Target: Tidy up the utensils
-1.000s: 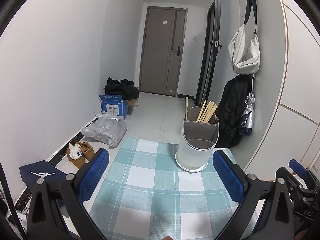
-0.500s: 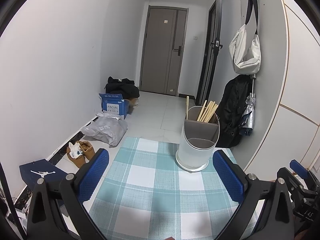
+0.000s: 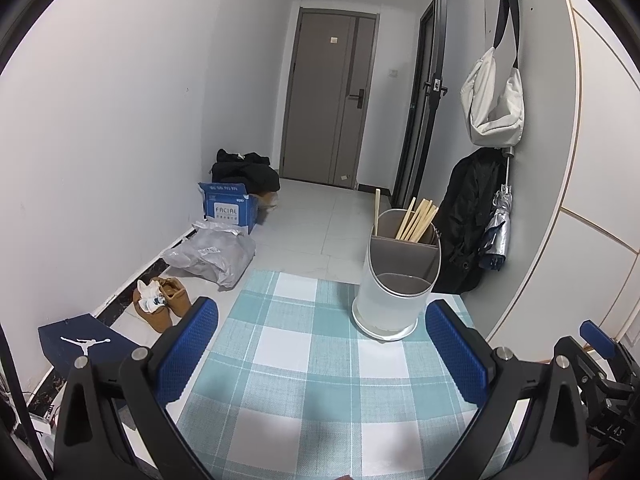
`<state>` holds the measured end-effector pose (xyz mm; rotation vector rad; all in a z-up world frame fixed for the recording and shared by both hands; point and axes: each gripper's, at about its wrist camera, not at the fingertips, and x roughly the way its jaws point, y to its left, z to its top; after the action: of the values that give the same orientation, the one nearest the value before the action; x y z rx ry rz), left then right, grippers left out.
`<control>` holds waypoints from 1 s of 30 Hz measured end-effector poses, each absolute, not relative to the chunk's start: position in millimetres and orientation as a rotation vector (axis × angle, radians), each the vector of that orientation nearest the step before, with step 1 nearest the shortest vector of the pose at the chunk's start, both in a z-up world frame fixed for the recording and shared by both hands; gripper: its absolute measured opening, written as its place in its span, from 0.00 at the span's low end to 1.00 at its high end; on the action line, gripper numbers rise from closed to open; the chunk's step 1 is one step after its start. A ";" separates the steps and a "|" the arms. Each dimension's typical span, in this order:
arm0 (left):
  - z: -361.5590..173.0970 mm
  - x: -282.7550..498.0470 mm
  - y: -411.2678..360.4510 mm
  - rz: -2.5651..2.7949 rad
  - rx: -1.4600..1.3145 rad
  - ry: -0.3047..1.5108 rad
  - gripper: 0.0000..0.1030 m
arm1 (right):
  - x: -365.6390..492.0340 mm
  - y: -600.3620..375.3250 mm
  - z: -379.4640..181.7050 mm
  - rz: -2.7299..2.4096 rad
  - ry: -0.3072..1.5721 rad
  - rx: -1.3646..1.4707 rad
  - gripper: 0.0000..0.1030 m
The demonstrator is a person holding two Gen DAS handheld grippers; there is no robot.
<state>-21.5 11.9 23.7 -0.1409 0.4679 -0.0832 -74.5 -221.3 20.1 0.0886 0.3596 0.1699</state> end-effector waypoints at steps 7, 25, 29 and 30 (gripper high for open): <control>22.3 -19.9 12.4 -0.073 -0.137 0.471 0.99 | -74.7 -220.5 19.3 0.170 0.361 0.078 1.00; 18.3 -20.8 11.0 -0.063 -0.134 0.500 0.99 | -75.6 -220.5 18.4 0.172 0.364 0.071 1.00; 18.8 -20.2 12.1 -0.062 -0.133 0.500 0.99 | -75.9 -220.8 18.6 0.171 0.362 0.071 1.00; 18.8 -20.5 12.4 -0.062 -0.134 0.500 0.99 | -75.6 -220.8 18.7 0.171 0.362 0.071 1.00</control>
<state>-20.5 12.4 18.8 -0.1341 0.5002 -0.0621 -75.6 -220.8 18.7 0.0712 0.3621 0.1711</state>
